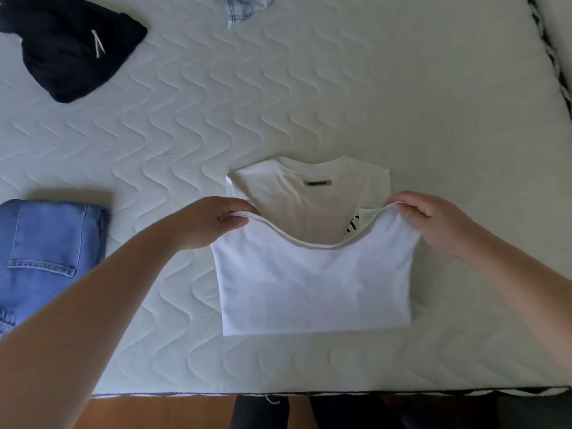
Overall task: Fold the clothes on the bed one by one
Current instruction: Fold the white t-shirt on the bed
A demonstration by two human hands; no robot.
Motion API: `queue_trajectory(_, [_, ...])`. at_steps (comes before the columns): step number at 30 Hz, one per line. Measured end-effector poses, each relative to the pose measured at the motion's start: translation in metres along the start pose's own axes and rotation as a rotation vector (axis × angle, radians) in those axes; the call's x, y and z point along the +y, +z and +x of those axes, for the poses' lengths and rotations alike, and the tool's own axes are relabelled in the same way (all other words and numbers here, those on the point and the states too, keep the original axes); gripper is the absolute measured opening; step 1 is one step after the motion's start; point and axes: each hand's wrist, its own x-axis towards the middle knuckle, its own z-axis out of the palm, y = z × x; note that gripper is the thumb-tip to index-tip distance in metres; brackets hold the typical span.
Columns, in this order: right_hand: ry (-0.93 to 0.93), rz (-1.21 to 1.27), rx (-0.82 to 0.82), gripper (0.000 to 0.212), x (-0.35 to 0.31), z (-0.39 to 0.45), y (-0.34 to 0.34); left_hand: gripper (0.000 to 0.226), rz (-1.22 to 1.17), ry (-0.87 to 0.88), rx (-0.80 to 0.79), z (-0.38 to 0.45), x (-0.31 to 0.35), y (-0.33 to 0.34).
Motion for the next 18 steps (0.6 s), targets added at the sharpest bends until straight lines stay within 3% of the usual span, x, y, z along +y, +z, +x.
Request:
queue_trajectory(4, [0.005, 0.01, 0.029, 0.022, 0.007, 0.044, -0.004, 0.021, 0.016, -0.005, -0.003, 0.043, -0.012, -0.019])
queue_trajectory(9, [0.033, -0.051, 0.081, 0.021, 0.023, 0.091, 0.004, 0.026, 0.096, -0.046, 0.105, 0.104, -0.033, -0.025])
queue_trajectory(18, [0.183, -0.137, 0.206, 0.022, 0.06, 0.156, 0.014, 0.017, 0.124, -0.106, 0.133, 0.178, -0.054, -0.025])
